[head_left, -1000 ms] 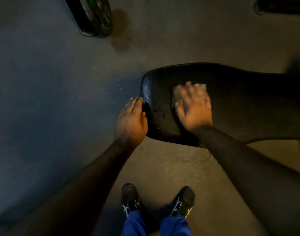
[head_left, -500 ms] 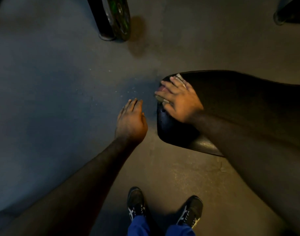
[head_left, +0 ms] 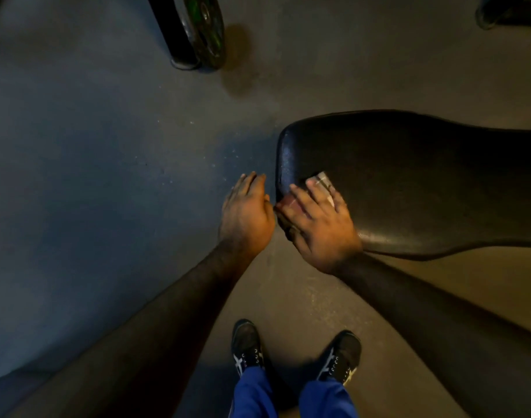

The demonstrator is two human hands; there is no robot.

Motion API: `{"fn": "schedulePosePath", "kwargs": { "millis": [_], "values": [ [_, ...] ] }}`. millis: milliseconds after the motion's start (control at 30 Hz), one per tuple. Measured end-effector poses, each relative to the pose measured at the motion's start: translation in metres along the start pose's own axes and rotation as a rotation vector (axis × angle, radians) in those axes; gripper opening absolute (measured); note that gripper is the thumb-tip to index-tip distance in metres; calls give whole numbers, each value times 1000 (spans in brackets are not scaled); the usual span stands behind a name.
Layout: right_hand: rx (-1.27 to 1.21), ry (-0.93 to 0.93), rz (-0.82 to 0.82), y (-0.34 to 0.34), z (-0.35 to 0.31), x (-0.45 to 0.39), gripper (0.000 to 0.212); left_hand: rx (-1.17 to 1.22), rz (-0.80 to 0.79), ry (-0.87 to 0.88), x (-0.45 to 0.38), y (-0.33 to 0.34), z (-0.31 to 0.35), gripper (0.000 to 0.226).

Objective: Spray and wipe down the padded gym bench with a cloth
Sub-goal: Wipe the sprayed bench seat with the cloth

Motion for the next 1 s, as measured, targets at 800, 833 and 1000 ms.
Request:
{"fn": "schedulePosePath", "kwargs": {
  "millis": [800, 833, 1000],
  "values": [
    [-114, 520, 114, -15, 134, 38, 58, 54, 21, 103, -28, 49, 75, 46],
    [-130, 622, 117, -14, 134, 31, 58, 63, 29, 92, -30, 53, 75, 47],
    [-66, 44, 40, -20, 122, 8, 61, -7, 136, 69, -20, 75, 79, 51]
  ]
}}
Point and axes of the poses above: each hand's wrist, its own x-axis away from the middle knuckle, its own y-axis out of the palm, z = x × y, the point moved 7 cm from there along -x, towards the middle knuckle, and after that the axes turned 11 degrees about -y, right-handed, at the moved point
